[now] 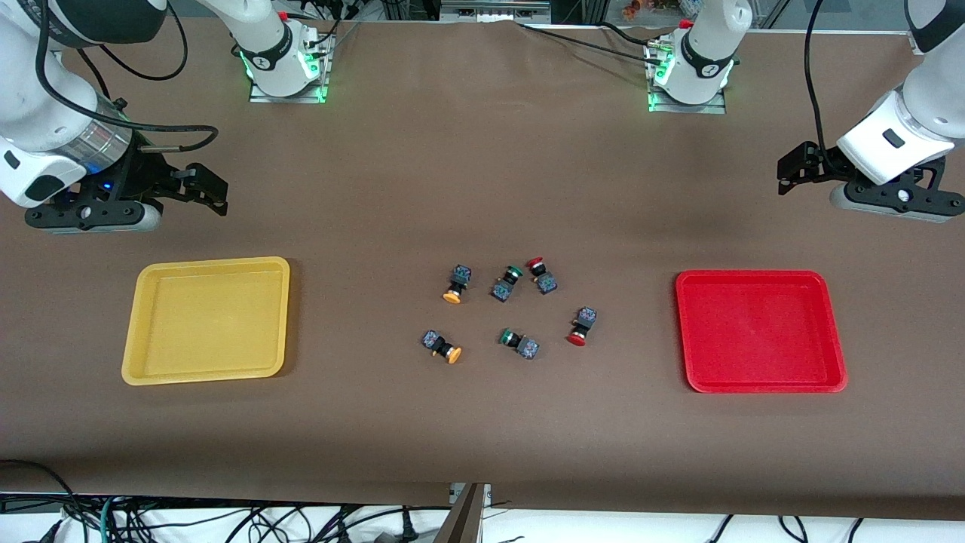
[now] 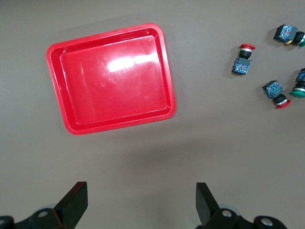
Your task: Place red and yellow buttons in trays
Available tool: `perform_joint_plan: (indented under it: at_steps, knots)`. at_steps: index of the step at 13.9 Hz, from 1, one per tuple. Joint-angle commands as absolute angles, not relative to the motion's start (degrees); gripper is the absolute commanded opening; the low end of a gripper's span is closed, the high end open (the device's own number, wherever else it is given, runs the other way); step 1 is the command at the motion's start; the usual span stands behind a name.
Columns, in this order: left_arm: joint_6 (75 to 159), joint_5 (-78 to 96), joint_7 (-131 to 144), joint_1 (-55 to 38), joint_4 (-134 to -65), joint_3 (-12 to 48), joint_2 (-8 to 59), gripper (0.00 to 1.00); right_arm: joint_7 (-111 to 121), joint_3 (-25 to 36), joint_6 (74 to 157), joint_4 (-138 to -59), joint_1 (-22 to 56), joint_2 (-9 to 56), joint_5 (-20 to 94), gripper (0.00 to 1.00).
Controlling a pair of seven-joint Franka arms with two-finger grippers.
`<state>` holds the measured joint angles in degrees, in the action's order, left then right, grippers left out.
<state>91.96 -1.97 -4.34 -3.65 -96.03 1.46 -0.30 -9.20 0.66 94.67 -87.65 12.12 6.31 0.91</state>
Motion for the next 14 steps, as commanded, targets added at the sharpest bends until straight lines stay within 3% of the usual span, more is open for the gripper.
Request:
perform_joint_plan:
  at_steps: [1, 14]
  knots:
    - [91.1, -1.7, -3.9, -3.6, -95.8, 1.4, -1.0, 1.00, -9.8, 0.4, 95.7, -87.7, 12.0, 5.8, 1.2, 1.00]
    - [91.9, -1.8, -3.9, -3.6, -95.1, 1.0, -0.4, 1.00, -9.8, 1.0, 96.1, -87.3, 11.5, 6.0, 1.4, 1.00]
